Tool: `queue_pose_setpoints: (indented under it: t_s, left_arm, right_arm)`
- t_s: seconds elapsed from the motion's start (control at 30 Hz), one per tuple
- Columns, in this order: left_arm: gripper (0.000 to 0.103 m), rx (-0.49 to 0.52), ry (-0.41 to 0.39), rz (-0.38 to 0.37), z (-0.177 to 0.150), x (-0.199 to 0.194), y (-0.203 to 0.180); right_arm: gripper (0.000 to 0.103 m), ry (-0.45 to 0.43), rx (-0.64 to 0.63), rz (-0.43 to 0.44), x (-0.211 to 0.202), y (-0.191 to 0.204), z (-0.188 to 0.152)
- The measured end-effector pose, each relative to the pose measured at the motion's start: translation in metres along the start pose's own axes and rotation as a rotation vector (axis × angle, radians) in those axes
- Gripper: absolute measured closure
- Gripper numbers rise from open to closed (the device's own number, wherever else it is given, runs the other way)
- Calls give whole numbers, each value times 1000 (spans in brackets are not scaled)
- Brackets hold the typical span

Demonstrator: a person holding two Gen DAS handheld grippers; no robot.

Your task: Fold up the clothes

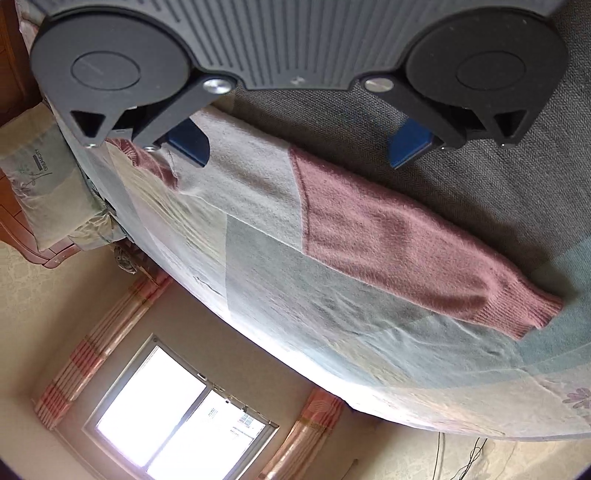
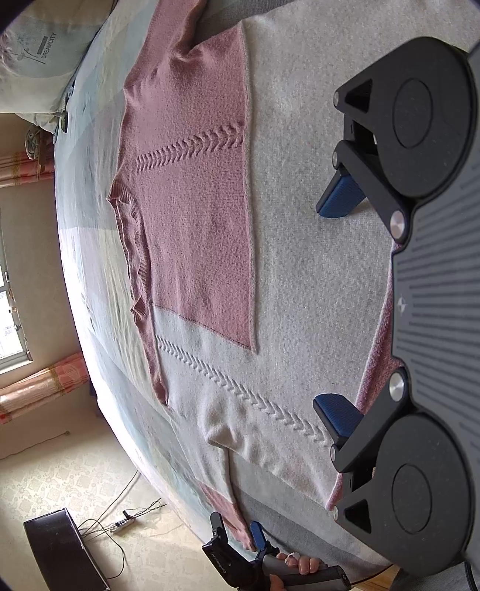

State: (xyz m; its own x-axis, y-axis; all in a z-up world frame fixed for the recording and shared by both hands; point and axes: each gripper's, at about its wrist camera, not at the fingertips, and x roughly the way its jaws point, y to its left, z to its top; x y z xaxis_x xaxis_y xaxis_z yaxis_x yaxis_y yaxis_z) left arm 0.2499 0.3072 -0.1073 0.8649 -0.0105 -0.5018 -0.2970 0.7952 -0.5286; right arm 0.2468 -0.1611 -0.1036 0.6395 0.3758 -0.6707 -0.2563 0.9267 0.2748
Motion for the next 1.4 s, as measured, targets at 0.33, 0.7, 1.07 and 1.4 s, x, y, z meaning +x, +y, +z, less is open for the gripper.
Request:
queue_pose_setpoints:
  t_s: [0.33, 0.7, 1.07, 1.4]
  left_arm:
    - [1, -58, -60, 5, 10, 2, 19]
    - [1, -112, -135, -11, 21, 17, 35]
    - [1, -113, -154, 10, 35, 39, 33]
    - [1, -140, -176, -54, 46, 37, 16]
  right_arm:
    - [0, -12, -25, -21, 0, 2, -2]
    - [0, -16, 13, -11, -1, -4, 0]
    - [0, -14, -5, -24, 1, -3, -1]
    - [0, -16, -19, -37, 2, -2, -1]
